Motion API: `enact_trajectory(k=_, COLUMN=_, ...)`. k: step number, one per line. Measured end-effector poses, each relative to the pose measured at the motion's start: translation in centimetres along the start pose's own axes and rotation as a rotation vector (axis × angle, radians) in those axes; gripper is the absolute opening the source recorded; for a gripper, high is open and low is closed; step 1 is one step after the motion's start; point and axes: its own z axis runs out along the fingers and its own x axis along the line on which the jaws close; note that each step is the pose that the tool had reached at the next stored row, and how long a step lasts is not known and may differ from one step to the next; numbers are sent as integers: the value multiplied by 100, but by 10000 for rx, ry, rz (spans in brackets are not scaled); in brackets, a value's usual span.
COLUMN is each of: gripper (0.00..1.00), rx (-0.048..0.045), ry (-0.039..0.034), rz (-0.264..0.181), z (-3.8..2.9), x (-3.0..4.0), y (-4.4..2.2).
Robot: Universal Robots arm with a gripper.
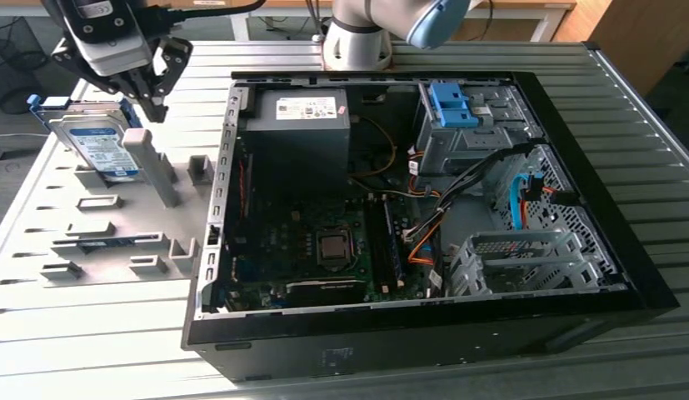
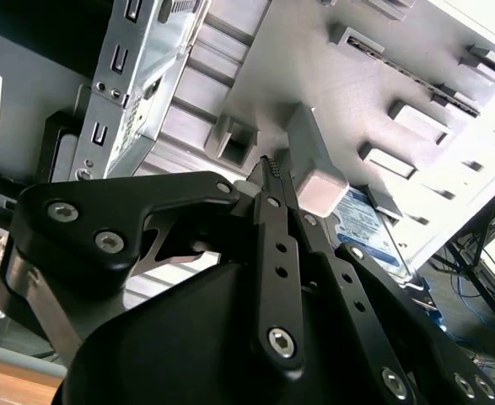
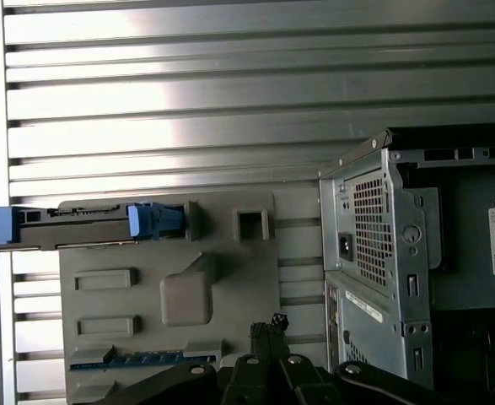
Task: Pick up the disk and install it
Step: 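Reach for the disk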
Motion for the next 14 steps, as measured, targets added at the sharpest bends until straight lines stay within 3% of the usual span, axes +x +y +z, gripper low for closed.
enact_trajectory(k=14, gripper=11, rx=0, ry=1, rz=0, z=21, x=118, y=-10)
